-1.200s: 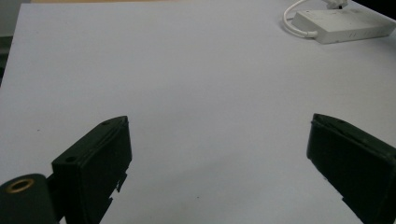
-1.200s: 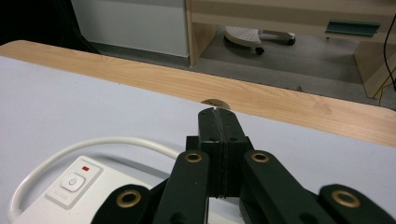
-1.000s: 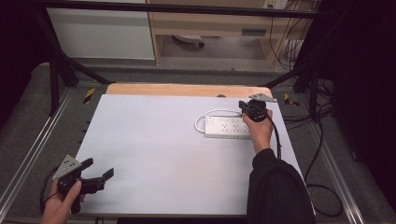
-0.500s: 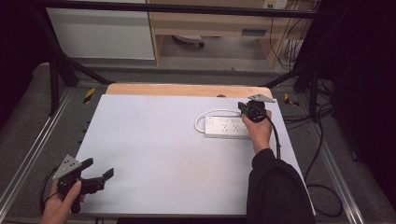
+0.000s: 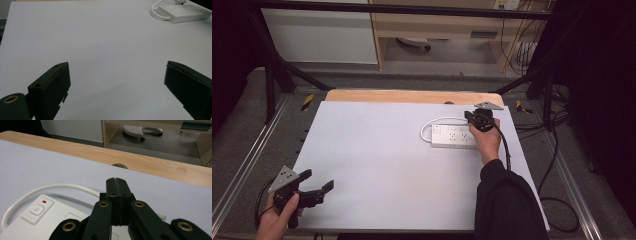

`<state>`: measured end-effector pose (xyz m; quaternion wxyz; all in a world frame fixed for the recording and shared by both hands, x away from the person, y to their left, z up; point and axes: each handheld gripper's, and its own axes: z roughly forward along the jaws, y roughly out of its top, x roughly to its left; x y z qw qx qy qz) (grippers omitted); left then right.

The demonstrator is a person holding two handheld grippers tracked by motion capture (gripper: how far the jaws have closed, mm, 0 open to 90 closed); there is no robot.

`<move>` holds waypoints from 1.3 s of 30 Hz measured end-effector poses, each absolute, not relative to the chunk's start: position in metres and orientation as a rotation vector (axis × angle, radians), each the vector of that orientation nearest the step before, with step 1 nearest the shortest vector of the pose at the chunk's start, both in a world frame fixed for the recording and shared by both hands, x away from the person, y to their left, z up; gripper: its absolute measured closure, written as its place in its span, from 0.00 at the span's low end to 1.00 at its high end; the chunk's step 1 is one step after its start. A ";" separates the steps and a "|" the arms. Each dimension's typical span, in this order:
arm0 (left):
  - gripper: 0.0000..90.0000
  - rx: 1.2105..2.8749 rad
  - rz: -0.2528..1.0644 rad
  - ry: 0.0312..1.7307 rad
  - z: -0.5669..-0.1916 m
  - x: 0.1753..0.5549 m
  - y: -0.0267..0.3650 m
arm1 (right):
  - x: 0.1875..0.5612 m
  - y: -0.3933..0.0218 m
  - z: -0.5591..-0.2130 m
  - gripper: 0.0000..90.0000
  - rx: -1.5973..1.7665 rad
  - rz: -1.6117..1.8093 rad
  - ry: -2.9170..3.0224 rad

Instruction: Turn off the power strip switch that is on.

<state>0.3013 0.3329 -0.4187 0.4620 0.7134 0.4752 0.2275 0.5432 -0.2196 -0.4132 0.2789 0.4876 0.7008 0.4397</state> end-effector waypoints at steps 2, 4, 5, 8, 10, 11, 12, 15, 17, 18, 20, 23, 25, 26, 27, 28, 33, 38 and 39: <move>0.07 1.755 0.559 1.170 -0.419 0.301 0.333 | 0.544 -0.219 -0.414 1.00 1.310 1.176 1.883; 0.07 1.756 0.557 1.170 -0.419 0.301 0.333 | 0.544 -0.219 -0.415 1.00 1.310 1.173 1.888; 0.07 1.756 0.557 1.170 -0.419 0.301 0.333 | 0.544 -0.219 -0.415 1.00 1.313 1.170 1.890; 0.07 1.757 0.558 1.169 -0.419 0.301 0.333 | 0.545 -0.219 -0.416 1.00 1.311 1.167 1.896; 0.07 1.756 0.558 1.168 -0.419 0.301 0.333 | 0.545 -0.218 -0.417 1.00 1.314 1.168 1.899; 0.07 1.756 0.558 1.168 -0.419 0.301 0.333 | 0.545 -0.218 -0.417 1.00 1.314 1.168 1.898; 0.07 1.756 0.558 1.169 -0.419 0.301 0.333 | 0.545 -0.218 -0.417 1.00 1.313 1.168 1.898; 0.07 1.755 0.558 1.168 -0.419 0.301 0.333 | 0.545 -0.217 -0.417 1.00 1.314 1.166 1.900; 0.07 1.756 0.558 1.168 -0.419 0.301 0.333 | 0.545 -0.218 -0.418 1.00 1.315 1.165 1.902; 0.07 1.756 0.558 1.167 -0.419 0.301 0.333 | 0.545 -0.218 -0.418 1.00 1.310 1.162 1.905; 0.07 1.756 0.558 1.167 -0.419 0.301 0.333 | 0.545 -0.218 -0.418 1.00 1.309 1.162 1.906; 0.07 1.756 0.558 1.167 -0.419 0.301 0.333 | 0.545 -0.218 -0.418 1.00 1.310 1.161 1.905; 0.07 1.756 0.558 1.167 -0.419 0.301 0.333 | 0.546 -0.218 -0.419 1.00 1.309 1.159 1.908; 0.07 1.756 0.558 1.168 -0.419 0.301 0.333 | 0.546 -0.218 -0.419 1.00 1.311 1.159 1.909; 0.07 1.756 0.558 1.167 -0.419 0.301 0.333 | 0.546 -0.218 -0.419 1.00 1.315 1.158 1.911; 0.07 1.756 0.558 1.167 -0.419 0.301 0.333 | 0.546 -0.218 -0.419 1.00 1.315 1.157 1.913; 0.07 1.756 0.558 1.167 -0.419 0.301 0.333 | 0.546 -0.215 -0.422 1.00 1.318 1.156 1.918; 0.07 1.756 0.559 1.166 -0.419 0.301 0.333 | 0.546 -0.212 -0.425 1.00 1.316 1.152 1.934; 0.07 1.756 0.559 1.166 -0.419 0.301 0.333 | 0.545 -0.212 -0.425 1.00 1.313 1.151 1.940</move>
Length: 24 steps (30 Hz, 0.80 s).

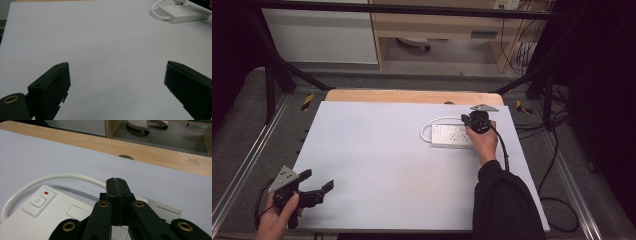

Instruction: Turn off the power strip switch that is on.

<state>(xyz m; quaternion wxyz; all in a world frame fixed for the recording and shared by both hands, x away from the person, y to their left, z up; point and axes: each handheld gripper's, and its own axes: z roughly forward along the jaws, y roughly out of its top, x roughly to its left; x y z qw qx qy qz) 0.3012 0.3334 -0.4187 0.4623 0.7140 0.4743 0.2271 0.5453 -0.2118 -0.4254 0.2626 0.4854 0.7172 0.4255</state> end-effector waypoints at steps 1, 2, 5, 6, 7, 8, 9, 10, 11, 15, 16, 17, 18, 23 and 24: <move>0.07 1.756 0.559 1.166 -0.419 0.301 0.333 | 0.545 -0.211 -0.426 1.00 1.315 1.151 1.942; 0.07 1.756 0.559 1.166 -0.419 0.301 0.333 | 0.545 -0.210 -0.427 1.00 1.315 1.148 1.949; 0.07 1.756 0.559 1.166 -0.419 0.301 0.333 | 0.543 -0.207 -0.430 1.00 1.312 1.151 1.959; 0.07 1.756 0.559 1.166 -0.419 0.301 0.333 | 0.543 -0.207 -0.430 1.00 1.312 1.151 1.959; 0.07 1.756 0.559 1.166 -0.419 0.301 0.333 | 0.542 -0.206 -0.430 1.00 1.311 1.152 1.964; 0.07 1.756 0.560 1.166 -0.419 0.301 0.333 | 0.541 -0.205 -0.430 1.00 1.305 1.150 1.972; 0.07 1.756 0.560 1.166 -0.419 0.301 0.333 | 0.541 -0.204 -0.430 1.00 1.303 1.154 1.975; 0.07 1.756 0.560 1.166 -0.419 0.301 0.333 | 0.540 -0.201 -0.431 1.00 1.300 1.155 1.985; 0.07 1.756 0.560 1.166 -0.419 0.301 0.333 | 0.540 -0.201 -0.431 1.00 1.300 1.155 1.985; 0.07 1.756 0.561 1.166 -0.418 0.301 0.333 | 0.538 -0.196 -0.433 1.00 1.292 1.153 2.001; 0.07 1.756 0.561 1.166 -0.418 0.301 0.333 | 0.538 -0.196 -0.433 1.00 1.290 1.153 2.005; 0.07 1.755 0.562 1.165 -0.418 0.301 0.333 | 0.537 -0.195 -0.433 1.00 1.286 1.153 2.006; 0.07 1.754 0.562 1.165 -0.418 0.301 0.333 | 0.537 -0.194 -0.434 1.00 1.291 1.154 2.007; 0.07 1.755 0.562 1.164 -0.418 0.301 0.333 | 0.536 -0.193 -0.440 1.00 1.296 1.146 2.015; 0.07 1.755 0.562 1.165 -0.418 0.301 0.333 | 0.536 -0.193 -0.440 1.00 1.296 1.146 2.015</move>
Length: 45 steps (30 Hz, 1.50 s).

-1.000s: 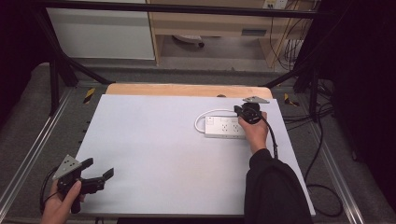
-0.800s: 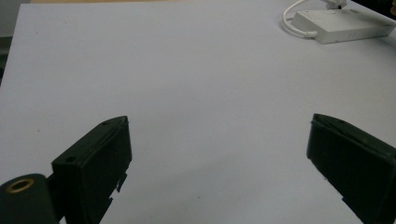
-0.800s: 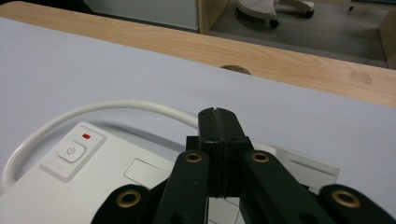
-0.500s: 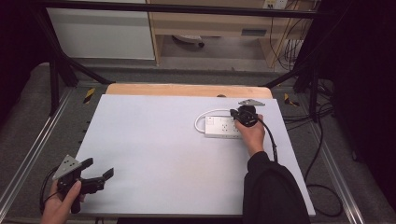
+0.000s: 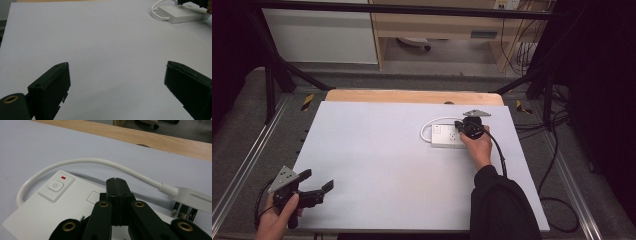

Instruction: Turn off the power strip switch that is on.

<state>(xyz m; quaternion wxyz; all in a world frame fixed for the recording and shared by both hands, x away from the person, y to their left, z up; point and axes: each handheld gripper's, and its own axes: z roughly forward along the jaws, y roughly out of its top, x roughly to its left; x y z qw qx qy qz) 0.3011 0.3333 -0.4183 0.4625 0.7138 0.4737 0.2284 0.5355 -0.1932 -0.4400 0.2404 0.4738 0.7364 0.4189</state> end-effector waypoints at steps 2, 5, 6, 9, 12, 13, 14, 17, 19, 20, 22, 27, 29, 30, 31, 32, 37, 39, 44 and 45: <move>0.07 1.755 0.562 1.165 -0.418 0.301 0.333 | 0.535 -0.193 -0.441 1.00 1.303 1.146 2.019; 0.07 1.755 0.564 1.164 -0.418 0.301 0.333 | 0.535 -0.192 -0.443 1.00 1.299 1.143 2.018; 0.07 1.755 0.564 1.164 -0.418 0.301 0.333 | 0.535 -0.192 -0.443 1.00 1.300 1.145 2.016; 0.07 1.757 0.561 1.165 -0.418 0.301 0.333 | 0.535 -0.191 -0.443 1.00 1.300 1.145 2.016; 0.07 1.755 0.564 1.164 -0.418 0.301 0.333 | 0.535 -0.191 -0.443 1.00 1.298 1.145 2.018; 0.07 1.756 0.561 1.164 -0.418 0.301 0.333 | 0.535 -0.191 -0.443 1.00 1.298 1.146 2.018; 0.07 1.754 0.562 1.162 -0.418 0.301 0.333 | 0.535 -0.191 -0.443 1.00 1.294 1.146 2.018; 0.07 1.754 0.562 1.162 -0.418 0.301 0.333 | 0.534 -0.191 -0.444 1.00 1.293 1.149 2.015; 0.07 1.755 0.561 1.162 -0.418 0.301 0.333 | 0.534 -0.191 -0.444 1.00 1.297 1.151 2.011; 0.07 1.754 0.561 1.162 -0.418 0.301 0.333 | 0.534 -0.191 -0.444 1.00 1.298 1.153 2.009; 0.07 1.754 0.562 1.162 -0.418 0.301 0.333 | 0.533 -0.191 -0.444 1.00 1.297 1.158 2.009; 0.07 1.758 0.560 1.160 -0.418 0.301 0.333 | 0.532 -0.189 -0.445 1.00 1.284 1.150 2.016; 0.07 1.758 0.559 1.160 -0.418 0.301 0.333 | 0.532 -0.188 -0.445 1.00 1.274 1.150 2.021; 0.07 1.758 0.560 1.160 -0.418 0.301 0.333 | 0.532 -0.188 -0.445 1.00 1.274 1.147 2.021; 0.07 1.756 0.561 1.162 -0.418 0.301 0.333 | 0.532 -0.188 -0.445 1.00 1.274 1.149 2.020; 0.07 1.756 0.560 1.163 -0.418 0.301 0.333 | 0.532 -0.188 -0.445 1.00 1.274 1.151 2.018; 0.07 1.757 0.559 1.162 -0.418 0.301 0.333 | 0.531 -0.188 -0.446 1.00 1.272 1.153 2.013; 0.07 1.758 0.559 1.162 -0.418 0.301 0.333 | 0.531 -0.189 -0.446 1.00 1.281 1.157 2.015; 0.07 1.758 0.559 1.162 -0.418 0.301 0.333 | 0.531 -0.189 -0.446 1.00 1.278 1.161 2.015; 0.07 1.757 0.559 1.162 -0.418 0.301 0.333 | 0.531 -0.190 -0.446 1.00 1.277 1.165 2.014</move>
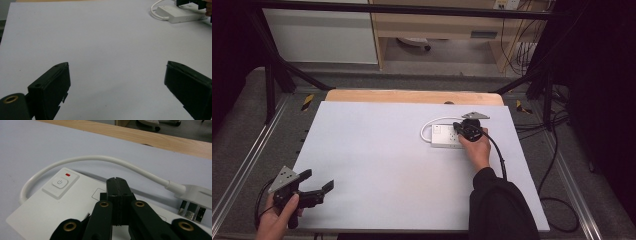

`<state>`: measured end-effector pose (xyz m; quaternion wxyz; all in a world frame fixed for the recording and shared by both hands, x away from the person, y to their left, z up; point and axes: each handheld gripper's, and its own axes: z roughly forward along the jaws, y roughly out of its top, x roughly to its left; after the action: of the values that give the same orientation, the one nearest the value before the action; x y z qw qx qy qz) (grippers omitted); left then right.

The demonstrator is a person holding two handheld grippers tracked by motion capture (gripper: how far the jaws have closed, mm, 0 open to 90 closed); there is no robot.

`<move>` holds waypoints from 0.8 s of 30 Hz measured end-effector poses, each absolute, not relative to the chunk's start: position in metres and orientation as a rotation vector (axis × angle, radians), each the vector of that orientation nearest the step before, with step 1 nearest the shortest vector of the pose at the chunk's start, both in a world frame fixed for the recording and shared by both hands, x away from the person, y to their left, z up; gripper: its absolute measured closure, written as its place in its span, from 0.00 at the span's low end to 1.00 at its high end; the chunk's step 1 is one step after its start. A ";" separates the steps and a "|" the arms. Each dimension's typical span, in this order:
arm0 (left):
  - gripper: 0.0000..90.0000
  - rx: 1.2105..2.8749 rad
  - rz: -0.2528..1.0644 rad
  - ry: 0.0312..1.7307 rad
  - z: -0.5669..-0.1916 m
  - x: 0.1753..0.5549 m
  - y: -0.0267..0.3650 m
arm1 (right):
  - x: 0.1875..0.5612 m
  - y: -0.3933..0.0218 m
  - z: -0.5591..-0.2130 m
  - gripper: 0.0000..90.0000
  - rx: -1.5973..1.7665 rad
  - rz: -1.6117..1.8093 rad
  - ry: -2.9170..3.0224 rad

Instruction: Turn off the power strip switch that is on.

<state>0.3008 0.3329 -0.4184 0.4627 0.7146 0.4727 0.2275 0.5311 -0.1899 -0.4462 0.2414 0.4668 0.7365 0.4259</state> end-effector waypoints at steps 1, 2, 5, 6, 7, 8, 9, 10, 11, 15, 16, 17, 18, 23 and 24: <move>0.07 1.758 0.559 1.163 -0.418 0.301 0.333 | 0.531 -0.190 -0.446 1.00 1.276 1.167 2.012; 0.07 1.758 0.558 1.163 -0.418 0.301 0.333 | 0.531 -0.190 -0.447 1.00 1.283 1.172 2.008; 0.07 1.759 0.558 1.160 -0.418 0.301 0.333 | 0.530 -0.192 -0.448 1.00 1.289 1.181 2.000; 0.07 1.759 0.558 1.160 -0.418 0.301 0.333 | 0.530 -0.193 -0.449 1.00 1.289 1.166 1.998; 0.07 1.759 0.561 1.159 -0.418 0.301 0.333 | 0.530 -0.196 -0.450 1.00 1.304 1.178 1.987; 0.07 1.762 0.559 1.159 -0.418 0.301 0.333 | 0.530 -0.198 -0.451 1.00 1.317 1.183 1.975; 0.07 1.762 0.558 1.160 -0.419 0.301 0.333 | 0.529 -0.199 -0.450 1.00 1.302 1.172 1.981; 0.07 1.764 0.558 1.160 -0.419 0.301 0.333 | 0.528 -0.197 -0.449 1.00 1.269 1.137 1.998; 0.07 1.764 0.558 1.159 -0.419 0.301 0.332 | 0.527 -0.197 -0.448 1.00 1.259 1.120 2.013; 0.07 1.761 0.561 1.162 -0.418 0.301 0.333 | 0.528 -0.199 -0.449 1.00 1.275 1.148 2.006; 0.07 1.760 0.563 1.164 -0.418 0.301 0.333 | 0.529 -0.199 -0.448 1.00 1.274 1.145 2.006; 0.07 1.760 0.562 1.164 -0.419 0.301 0.333 | 0.529 -0.198 -0.448 1.00 1.274 1.145 2.006; 0.07 1.760 0.562 1.164 -0.419 0.301 0.333 | 0.529 -0.197 -0.448 1.00 1.277 1.143 2.008; 0.07 1.757 0.563 1.163 -0.418 0.301 0.333 | 0.529 -0.196 -0.444 1.00 1.261 1.155 1.995; 0.07 1.758 0.560 1.163 -0.418 0.301 0.333 | 0.528 -0.196 -0.444 1.00 1.264 1.155 1.995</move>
<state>0.3008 0.3331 -0.4184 0.4622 0.7147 0.4729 0.2279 0.5285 -0.1962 -0.4438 0.2536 0.4652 0.7340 0.4250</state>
